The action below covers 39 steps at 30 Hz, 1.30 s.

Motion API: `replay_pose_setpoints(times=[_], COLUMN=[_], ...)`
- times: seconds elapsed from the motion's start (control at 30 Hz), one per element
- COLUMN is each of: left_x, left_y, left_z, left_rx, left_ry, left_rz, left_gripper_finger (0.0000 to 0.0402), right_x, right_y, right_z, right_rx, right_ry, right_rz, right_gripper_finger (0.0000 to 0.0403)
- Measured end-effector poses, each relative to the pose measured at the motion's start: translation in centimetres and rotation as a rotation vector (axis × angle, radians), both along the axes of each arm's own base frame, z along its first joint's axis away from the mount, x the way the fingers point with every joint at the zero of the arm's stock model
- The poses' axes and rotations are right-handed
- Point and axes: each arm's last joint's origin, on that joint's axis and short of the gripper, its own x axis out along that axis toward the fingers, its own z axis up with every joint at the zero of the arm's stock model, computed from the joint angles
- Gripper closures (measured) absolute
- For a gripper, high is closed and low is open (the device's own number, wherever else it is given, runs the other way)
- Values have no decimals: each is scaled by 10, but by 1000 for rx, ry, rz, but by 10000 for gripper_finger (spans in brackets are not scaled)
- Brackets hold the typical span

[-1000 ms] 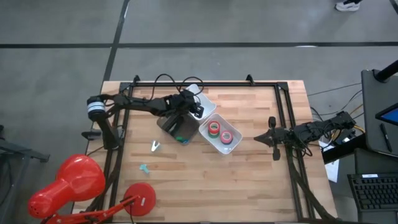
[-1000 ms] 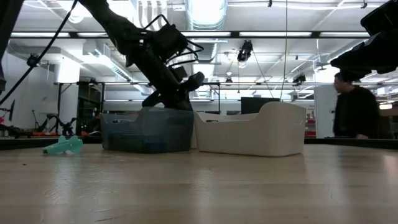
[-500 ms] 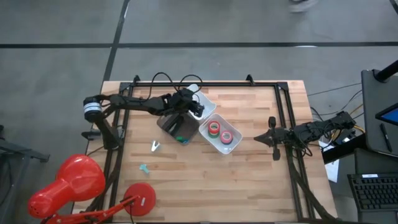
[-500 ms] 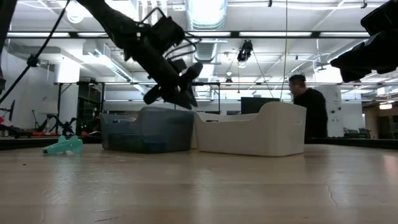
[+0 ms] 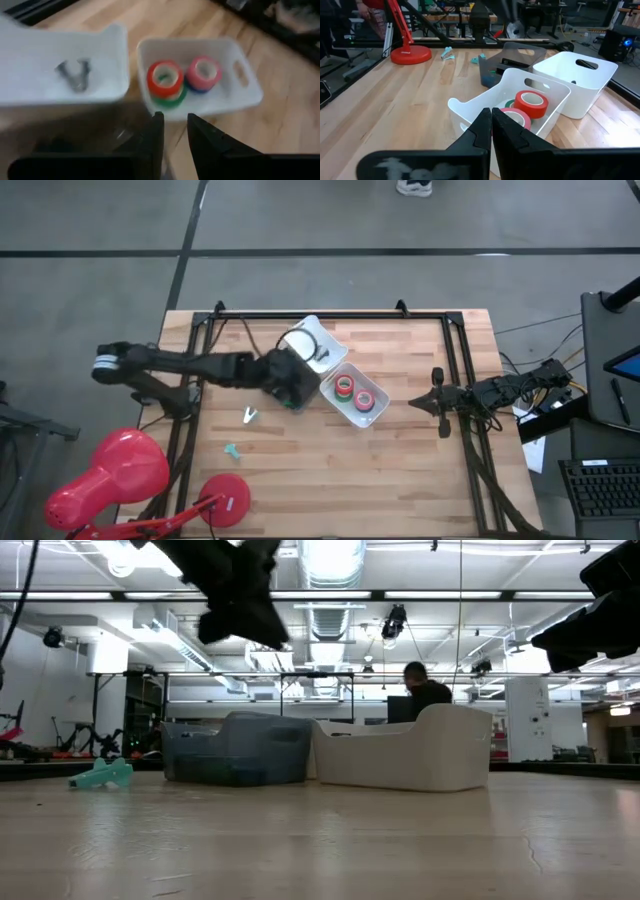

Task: Pick and place Stapler, Stapler remover, tape
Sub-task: Put the top light blue staple remover into the top white bin

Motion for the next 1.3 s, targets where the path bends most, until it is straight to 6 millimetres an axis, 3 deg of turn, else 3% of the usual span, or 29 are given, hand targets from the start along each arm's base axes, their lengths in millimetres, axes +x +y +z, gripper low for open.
replay_pose_setpoints(times=[0.17,0.4,0.63,0.9,1.13,1.3], left_x=[-32,-67,-80,-97,-111,-109], left_y=[-29,-53,-59,-55,-52,-53], left_z=[4,-5,-22,-64,-91,-108], left_rx=[-4,-4,-68,-171,-227,-281], left_ry=[101,239,349,451,494,435], left_rz=[140,315,404,549,634,608], left_gripper_finger=[317,317,322,329,301,276], right_x=[0,0,0,0,0,0], right_y=[0,0,0,0,0,0], right_z=[0,0,0,0,0,0], right_rx=[0,0,0,0,0,0], right_ry=[0,0,0,0,0,0], right_rz=[0,0,0,0,0,0], right_gripper_finger=[394,394,394,394,394,394])
